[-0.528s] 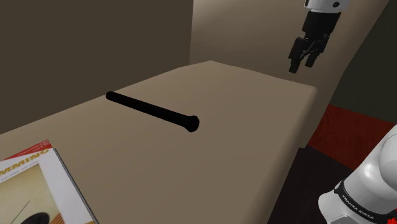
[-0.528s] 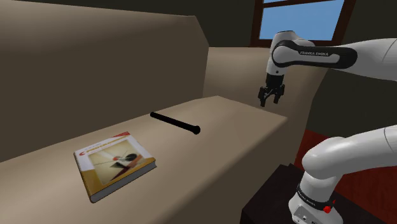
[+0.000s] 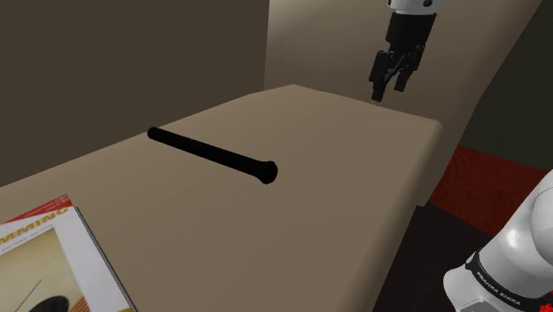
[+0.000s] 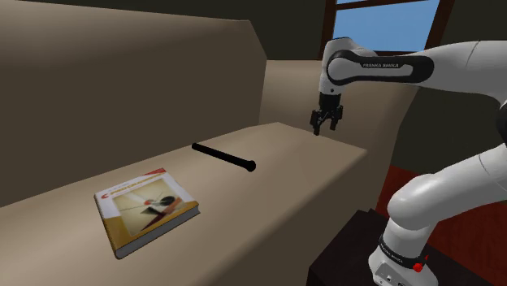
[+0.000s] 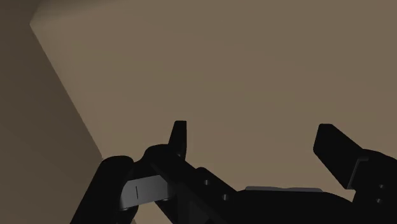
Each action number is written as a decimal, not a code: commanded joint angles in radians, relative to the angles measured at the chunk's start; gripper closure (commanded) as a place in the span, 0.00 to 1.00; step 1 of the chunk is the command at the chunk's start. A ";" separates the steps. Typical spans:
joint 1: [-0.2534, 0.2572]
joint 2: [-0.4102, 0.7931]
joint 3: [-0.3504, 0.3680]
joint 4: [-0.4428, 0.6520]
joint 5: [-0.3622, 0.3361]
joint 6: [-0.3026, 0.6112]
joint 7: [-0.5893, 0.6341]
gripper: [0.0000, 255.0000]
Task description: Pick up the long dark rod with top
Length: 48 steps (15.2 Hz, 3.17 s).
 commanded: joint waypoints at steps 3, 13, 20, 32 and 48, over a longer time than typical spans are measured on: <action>0.034 0.095 0.070 0.073 0.014 0.022 0.043 0.00; 0.102 0.373 0.237 0.334 -0.019 0.029 0.158 0.00; 0.165 0.604 0.346 0.576 -0.108 -0.012 0.252 0.00; 0.442 1.120 0.435 1.225 -0.374 -0.241 0.358 0.00; 0.401 1.072 0.437 1.045 -0.351 -0.111 0.378 1.00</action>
